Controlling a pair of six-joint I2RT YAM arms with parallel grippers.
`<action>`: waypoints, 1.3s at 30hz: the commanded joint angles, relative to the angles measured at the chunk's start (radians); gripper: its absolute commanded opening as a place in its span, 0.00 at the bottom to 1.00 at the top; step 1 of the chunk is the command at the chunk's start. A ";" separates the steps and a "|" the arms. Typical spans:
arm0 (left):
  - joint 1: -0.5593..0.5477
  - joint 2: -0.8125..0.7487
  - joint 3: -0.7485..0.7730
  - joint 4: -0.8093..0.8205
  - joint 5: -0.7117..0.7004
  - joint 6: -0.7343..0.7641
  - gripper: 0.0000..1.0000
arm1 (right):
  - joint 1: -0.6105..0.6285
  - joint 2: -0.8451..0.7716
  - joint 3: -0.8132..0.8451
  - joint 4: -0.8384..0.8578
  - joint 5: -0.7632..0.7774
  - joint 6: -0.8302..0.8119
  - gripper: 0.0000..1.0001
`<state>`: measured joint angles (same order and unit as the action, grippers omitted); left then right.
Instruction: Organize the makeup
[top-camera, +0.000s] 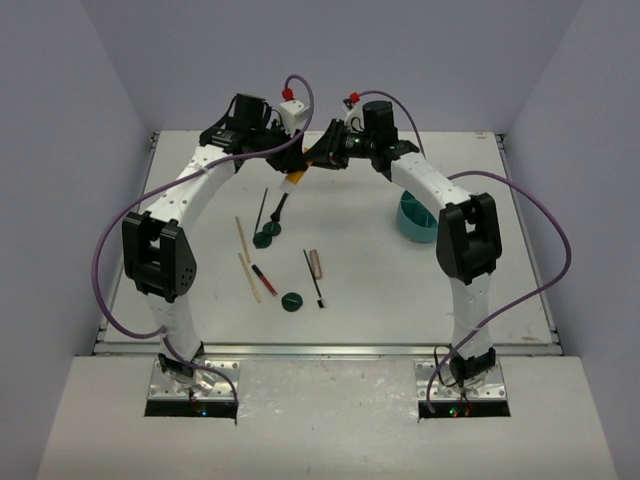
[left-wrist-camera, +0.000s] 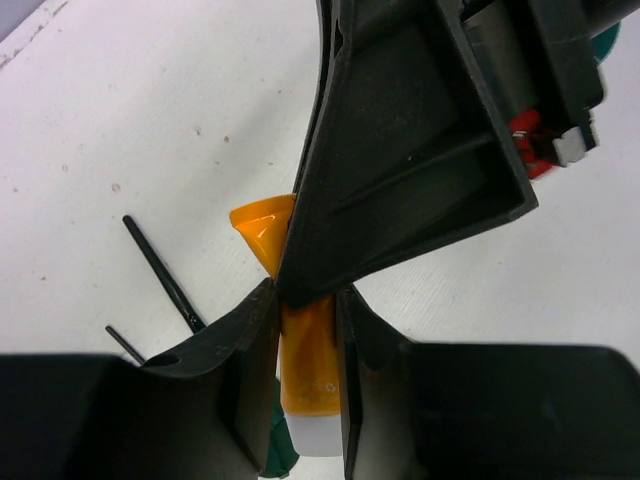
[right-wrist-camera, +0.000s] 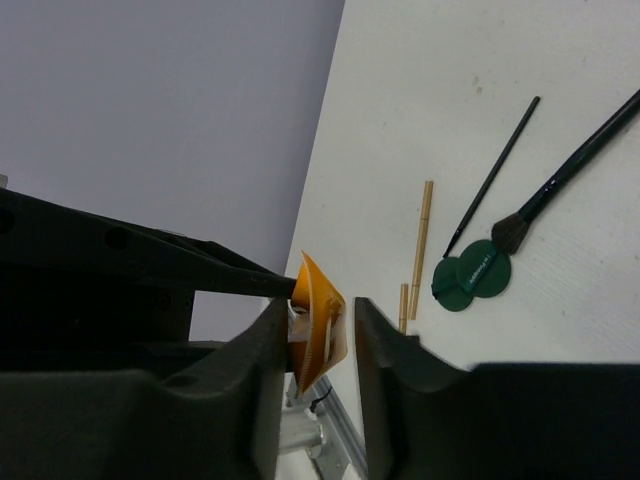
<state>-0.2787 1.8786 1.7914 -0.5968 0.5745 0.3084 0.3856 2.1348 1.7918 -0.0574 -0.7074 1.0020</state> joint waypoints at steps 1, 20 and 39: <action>-0.008 -0.012 0.010 0.066 0.016 -0.003 0.00 | 0.018 -0.007 -0.024 0.070 -0.022 0.004 0.06; 0.091 0.005 0.067 0.020 -0.009 -0.150 1.00 | -0.143 -0.409 -0.232 -0.103 0.351 -0.456 0.00; 0.159 0.160 0.035 -0.086 -0.375 -0.169 0.95 | -0.325 -0.756 -0.687 -0.118 0.853 -0.803 0.00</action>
<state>-0.1145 2.0777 1.8118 -0.7062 0.2219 0.1406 0.1048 1.3724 1.1018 -0.2537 0.1438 0.1882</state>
